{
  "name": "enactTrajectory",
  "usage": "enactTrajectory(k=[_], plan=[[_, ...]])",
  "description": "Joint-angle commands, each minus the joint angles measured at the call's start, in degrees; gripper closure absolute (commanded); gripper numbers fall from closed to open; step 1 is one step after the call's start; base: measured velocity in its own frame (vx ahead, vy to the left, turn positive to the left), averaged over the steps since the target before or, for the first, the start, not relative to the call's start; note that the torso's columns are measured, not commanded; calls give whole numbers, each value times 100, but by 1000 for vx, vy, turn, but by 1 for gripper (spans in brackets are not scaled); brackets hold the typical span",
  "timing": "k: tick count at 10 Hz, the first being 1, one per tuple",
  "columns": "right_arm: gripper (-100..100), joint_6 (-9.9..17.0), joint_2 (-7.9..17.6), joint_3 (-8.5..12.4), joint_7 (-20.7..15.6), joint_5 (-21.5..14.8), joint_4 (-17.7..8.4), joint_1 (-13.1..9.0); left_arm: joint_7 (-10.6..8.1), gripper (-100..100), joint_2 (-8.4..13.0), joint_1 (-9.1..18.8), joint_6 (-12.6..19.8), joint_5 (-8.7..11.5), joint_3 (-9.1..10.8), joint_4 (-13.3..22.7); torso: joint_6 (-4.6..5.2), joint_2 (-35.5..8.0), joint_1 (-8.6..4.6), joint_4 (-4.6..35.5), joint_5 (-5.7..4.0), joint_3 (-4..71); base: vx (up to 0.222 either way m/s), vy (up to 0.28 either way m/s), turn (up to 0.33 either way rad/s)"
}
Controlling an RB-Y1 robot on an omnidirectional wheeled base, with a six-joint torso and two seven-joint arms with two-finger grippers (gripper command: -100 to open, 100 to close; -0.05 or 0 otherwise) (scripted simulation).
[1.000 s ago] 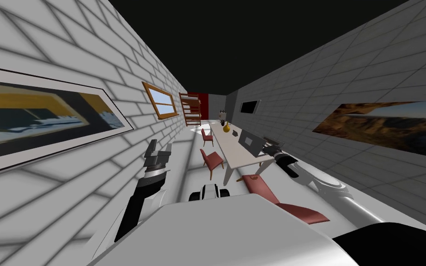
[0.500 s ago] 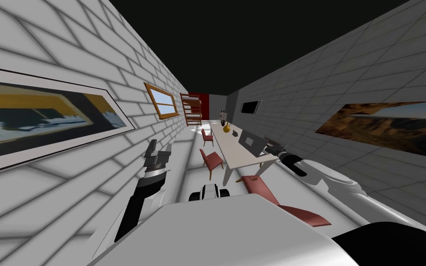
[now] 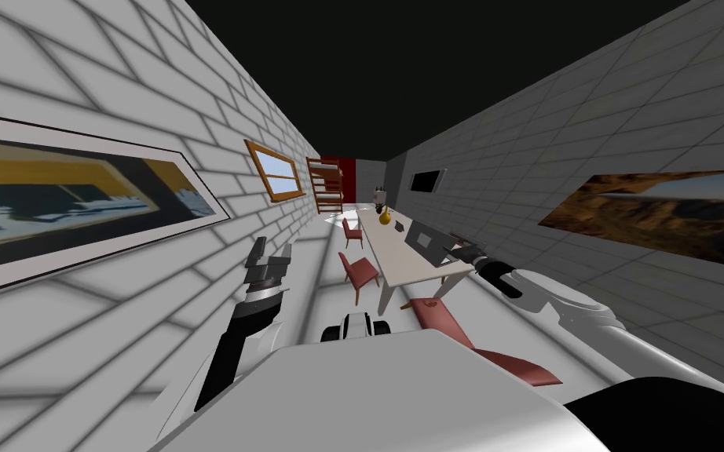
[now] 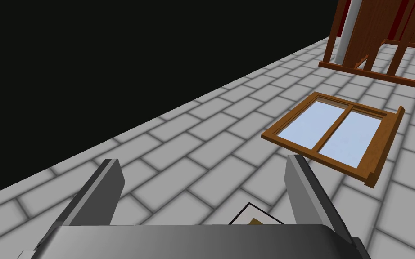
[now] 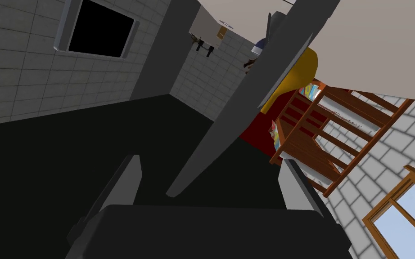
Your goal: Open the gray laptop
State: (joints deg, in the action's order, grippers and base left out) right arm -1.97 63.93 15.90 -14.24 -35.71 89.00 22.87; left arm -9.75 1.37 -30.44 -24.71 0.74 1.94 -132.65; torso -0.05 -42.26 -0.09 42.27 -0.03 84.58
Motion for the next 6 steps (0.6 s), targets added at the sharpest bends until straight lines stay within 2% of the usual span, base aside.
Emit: enactTrajectory(k=[1,6], plan=[[-100,121,-101,-6,-248,-261,158,-60,0,0,0,0,0,0,0,0,4,-2,4,1,0,-1,-9,-48,29],[-100,366,-289,6,-732,-800,498,-158,0,0,0,0,0,0,0,0,5,-3,10,1,3,-2,-22,-48,28]])
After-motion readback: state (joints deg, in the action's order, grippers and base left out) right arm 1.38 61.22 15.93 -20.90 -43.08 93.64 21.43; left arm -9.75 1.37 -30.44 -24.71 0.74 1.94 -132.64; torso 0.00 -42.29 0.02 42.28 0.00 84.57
